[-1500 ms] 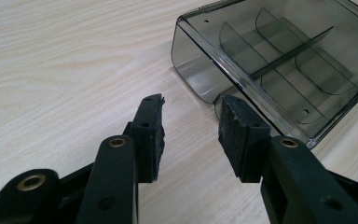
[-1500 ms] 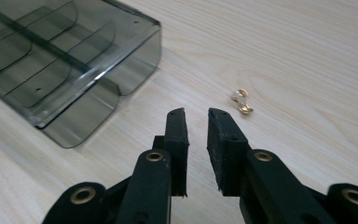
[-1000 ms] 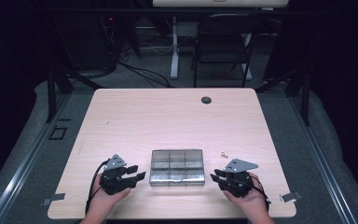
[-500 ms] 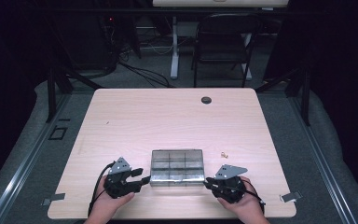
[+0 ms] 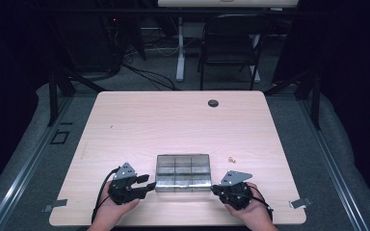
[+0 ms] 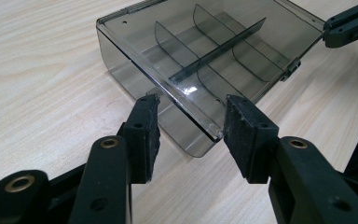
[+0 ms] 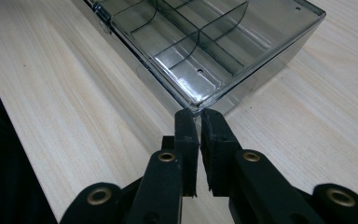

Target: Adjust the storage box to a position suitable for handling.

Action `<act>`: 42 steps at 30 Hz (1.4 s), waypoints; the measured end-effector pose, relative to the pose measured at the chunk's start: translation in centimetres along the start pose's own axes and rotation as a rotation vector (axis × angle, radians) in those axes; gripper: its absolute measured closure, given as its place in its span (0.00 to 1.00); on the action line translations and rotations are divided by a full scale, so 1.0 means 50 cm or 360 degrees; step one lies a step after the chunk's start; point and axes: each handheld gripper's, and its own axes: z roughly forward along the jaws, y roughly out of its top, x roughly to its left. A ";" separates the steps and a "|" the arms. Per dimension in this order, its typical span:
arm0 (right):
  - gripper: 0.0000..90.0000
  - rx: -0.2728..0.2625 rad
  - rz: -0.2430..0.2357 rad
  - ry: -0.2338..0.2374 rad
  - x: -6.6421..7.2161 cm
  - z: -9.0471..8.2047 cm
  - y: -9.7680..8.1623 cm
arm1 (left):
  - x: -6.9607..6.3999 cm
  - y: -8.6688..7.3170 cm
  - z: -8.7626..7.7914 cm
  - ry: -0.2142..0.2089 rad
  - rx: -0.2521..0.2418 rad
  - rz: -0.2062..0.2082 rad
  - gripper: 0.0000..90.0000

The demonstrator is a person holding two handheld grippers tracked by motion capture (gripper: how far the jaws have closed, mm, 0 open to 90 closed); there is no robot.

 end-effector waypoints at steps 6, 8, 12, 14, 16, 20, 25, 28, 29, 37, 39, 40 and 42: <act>0.95 0.0006 -0.0017 -0.0005 0.002 0.002 0.000 | 0.000 0.000 0.000 -0.0003 0.0006 0.0007 0.61; 0.96 -0.0006 -0.0006 -0.0008 0.002 0.002 0.000 | -0.001 0.000 0.001 -0.0003 0.0007 0.0006 0.61; 0.97 -0.0016 0.0014 0.0011 -0.001 -0.001 0.000 | -0.002 0.000 0.000 0.0005 0.0004 0.0013 0.61; 0.97 -0.0017 0.0016 0.0017 -0.002 -0.001 0.000 | -0.003 0.000 0.000 0.0004 0.0002 0.0013 0.61; 0.97 -0.0018 0.0018 0.0012 -0.001 -0.001 0.000 | -0.003 0.001 -0.002 -0.0004 -0.0003 0.0017 0.61; 0.97 -0.0029 0.0021 0.0016 -0.002 -0.002 0.001 | -0.006 0.001 -0.004 -0.0015 -0.0009 0.0017 0.61; 0.97 -0.0061 0.0035 0.0017 -0.001 -0.003 0.001 | -0.013 0.001 -0.003 -0.0014 -0.0010 0.0037 0.60; 0.97 -0.0065 0.0034 0.0015 -0.002 -0.007 0.002 | -0.018 0.001 -0.005 -0.0026 -0.0023 0.0054 0.58; 0.97 -0.0070 0.0036 0.0014 -0.002 -0.008 0.003 | -0.018 0.001 -0.005 -0.0026 -0.0023 0.0054 0.58; 0.97 -0.0117 0.0053 0.0011 -0.004 -0.011 0.006 | -0.027 -0.003 -0.002 0.0002 -0.0006 0.0094 0.59; 0.97 -0.0130 0.0057 0.0012 -0.005 -0.012 0.007 | -0.030 -0.004 -0.001 0.0023 -0.0002 0.0107 0.59; 0.97 -0.0139 0.0061 0.0015 -0.005 -0.013 0.008 | -0.030 -0.004 -0.002 0.0006 0.0004 0.0111 0.60; 0.97 -0.0142 0.0063 0.0019 -0.006 -0.014 0.009 | -0.031 -0.004 -0.001 0.0013 0.0015 0.0126 0.61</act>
